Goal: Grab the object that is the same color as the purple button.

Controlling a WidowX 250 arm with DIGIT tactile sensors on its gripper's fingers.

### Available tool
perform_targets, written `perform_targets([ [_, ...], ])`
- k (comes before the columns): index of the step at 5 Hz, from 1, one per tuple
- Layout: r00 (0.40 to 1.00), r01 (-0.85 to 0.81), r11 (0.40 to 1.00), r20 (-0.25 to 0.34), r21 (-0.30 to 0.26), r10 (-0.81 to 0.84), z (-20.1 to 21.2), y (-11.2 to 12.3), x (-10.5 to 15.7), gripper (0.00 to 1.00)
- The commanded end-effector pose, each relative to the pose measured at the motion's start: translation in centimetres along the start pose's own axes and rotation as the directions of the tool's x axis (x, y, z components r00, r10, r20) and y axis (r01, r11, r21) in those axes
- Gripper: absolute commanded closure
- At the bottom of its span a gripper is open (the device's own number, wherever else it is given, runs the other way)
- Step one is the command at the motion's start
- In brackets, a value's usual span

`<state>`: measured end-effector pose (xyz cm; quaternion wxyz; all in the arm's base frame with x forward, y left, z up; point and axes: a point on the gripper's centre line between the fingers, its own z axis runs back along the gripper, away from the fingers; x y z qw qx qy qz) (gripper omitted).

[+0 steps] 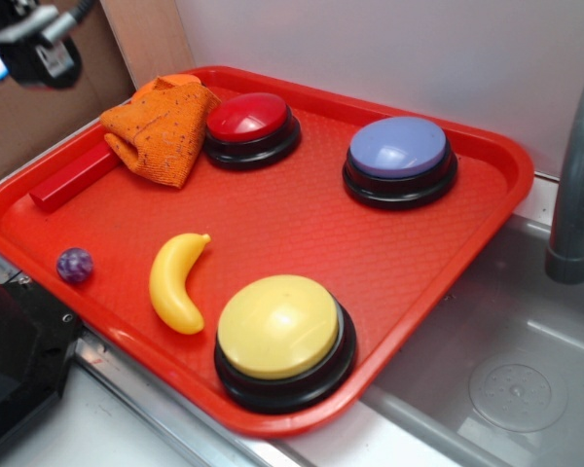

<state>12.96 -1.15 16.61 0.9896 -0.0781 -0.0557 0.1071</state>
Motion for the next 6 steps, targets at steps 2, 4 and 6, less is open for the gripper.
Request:
perform_targets([
  [2, 0.996, -0.090, 0.996, -0.004, 0.010, 0.090, -8.9, 3.5, 0.9, 0.00],
  [4, 0.999, 0.018, 0.999, -0.033, 0.044, -0.017, -10.9, 5.0, -0.1, 0.00],
  [6, 0.997, 0.054, 0.991, -0.058, 0.124, -0.048, -13.6, 6.7, -0.7, 0.00],
])
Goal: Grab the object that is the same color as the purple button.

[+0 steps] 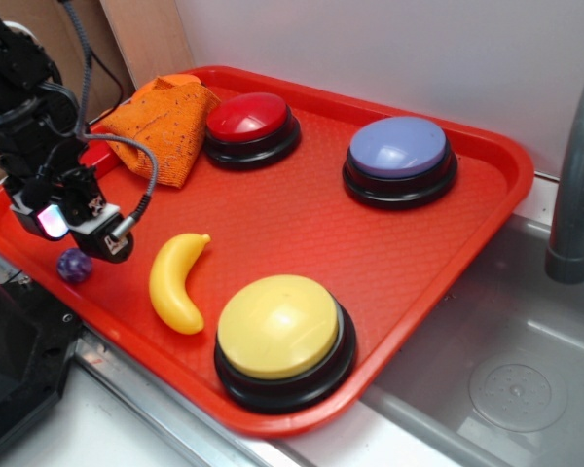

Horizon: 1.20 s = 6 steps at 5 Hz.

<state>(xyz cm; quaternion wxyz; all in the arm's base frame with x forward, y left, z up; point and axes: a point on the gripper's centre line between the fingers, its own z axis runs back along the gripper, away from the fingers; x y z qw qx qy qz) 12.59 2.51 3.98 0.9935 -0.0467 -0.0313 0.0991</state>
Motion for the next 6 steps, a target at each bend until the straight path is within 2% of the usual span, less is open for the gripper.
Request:
perform_targets([
  [1, 0.998, 0.057, 0.997, -0.012, 0.054, -0.057, -2.0, 0.7, -0.1, 0.00],
  [2, 0.996, 0.091, 0.995, -0.017, 0.037, -0.090, -1.8, 0.3, -0.4, 0.18],
  [3, 0.995, 0.097, 0.994, -0.030, 0.045, -0.096, -1.9, 0.3, -0.5, 1.00],
  [4, 0.997, 0.074, 0.996, -0.024, 0.056, -0.072, -1.6, 0.3, -0.4, 1.00],
  [5, 1.000, -0.012, 0.999, -0.019, 0.038, 0.012, -0.4, -0.2, 1.7, 1.00],
  [6, 0.998, -0.069, 0.996, 0.008, -0.063, 0.070, 2.7, -1.9, 3.8, 1.00],
])
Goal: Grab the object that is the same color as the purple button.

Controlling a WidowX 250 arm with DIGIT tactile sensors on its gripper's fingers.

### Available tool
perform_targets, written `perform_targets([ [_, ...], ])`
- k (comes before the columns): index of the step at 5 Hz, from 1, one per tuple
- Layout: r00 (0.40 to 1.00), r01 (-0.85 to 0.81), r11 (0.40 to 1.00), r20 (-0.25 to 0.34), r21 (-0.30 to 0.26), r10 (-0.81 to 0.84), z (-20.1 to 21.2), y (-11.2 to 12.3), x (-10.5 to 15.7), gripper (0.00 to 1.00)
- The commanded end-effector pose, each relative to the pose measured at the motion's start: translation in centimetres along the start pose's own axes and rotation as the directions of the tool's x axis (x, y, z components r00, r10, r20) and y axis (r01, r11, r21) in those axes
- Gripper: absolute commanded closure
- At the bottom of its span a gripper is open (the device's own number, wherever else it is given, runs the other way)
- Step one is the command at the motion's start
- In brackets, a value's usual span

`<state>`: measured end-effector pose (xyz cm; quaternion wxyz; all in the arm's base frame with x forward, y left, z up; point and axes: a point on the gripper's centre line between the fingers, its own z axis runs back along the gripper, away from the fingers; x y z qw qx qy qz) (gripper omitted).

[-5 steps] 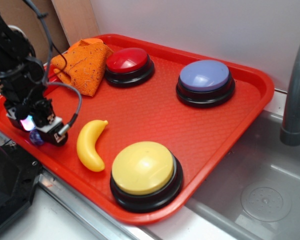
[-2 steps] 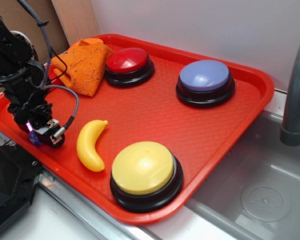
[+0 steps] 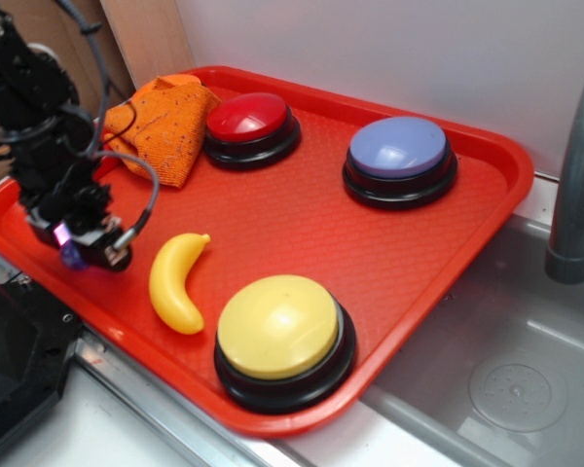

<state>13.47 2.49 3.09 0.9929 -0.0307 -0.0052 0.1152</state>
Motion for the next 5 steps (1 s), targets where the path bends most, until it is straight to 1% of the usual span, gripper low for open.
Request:
perform_targets([
  [1, 0.992, -0.069, 0.982, 0.096, -0.178, 0.088, 8.8, -4.3, 4.8, 1.00],
  [2, 0.982, -0.068, 0.974, 0.159, -0.214, 0.104, 12.9, -5.7, 5.9, 1.00],
  [3, 0.975, -0.050, 0.973, 0.202, -0.226, 0.097, 15.1, -7.2, 7.2, 1.00],
  [4, 0.963, -0.045, 0.983, 0.254, -0.175, 0.090, 14.4, -8.8, 8.3, 1.00],
  [5, 0.970, -0.074, 0.991, 0.225, -0.107, 0.097, 11.9, -9.4, 9.8, 1.00],
])
